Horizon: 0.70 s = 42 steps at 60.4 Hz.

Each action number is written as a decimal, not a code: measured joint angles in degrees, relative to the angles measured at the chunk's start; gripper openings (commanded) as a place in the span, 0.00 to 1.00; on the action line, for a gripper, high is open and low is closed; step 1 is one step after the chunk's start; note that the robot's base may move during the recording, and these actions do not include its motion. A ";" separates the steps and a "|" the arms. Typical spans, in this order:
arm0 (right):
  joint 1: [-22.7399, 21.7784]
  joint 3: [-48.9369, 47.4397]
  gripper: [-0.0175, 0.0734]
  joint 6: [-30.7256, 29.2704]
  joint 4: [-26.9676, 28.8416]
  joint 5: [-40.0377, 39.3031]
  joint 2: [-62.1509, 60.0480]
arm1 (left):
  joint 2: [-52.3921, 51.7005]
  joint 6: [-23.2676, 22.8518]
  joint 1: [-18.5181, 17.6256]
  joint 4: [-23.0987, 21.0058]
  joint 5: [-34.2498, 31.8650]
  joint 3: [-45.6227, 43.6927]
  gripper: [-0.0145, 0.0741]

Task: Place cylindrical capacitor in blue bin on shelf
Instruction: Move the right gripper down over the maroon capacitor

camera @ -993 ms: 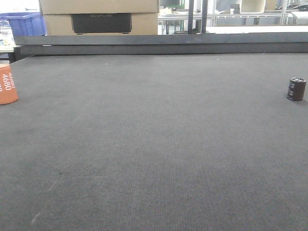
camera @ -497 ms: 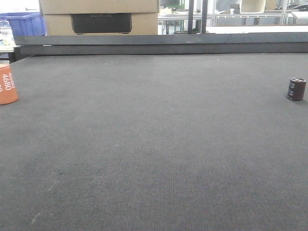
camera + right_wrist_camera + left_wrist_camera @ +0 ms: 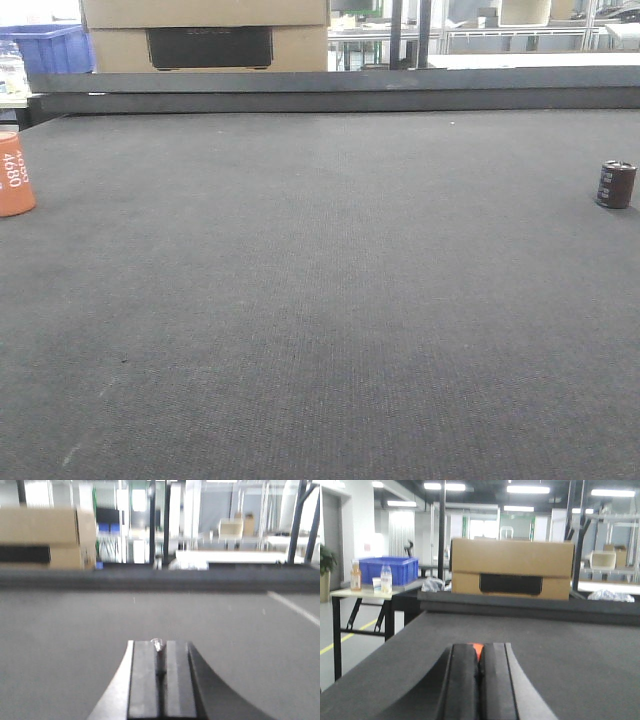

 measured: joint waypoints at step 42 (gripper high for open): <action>0.00 -36.91 0.82 0.00 1.68 14.15 29.51 | 25.01 0.00 0.00 3.86 20.54 -36.22 0.86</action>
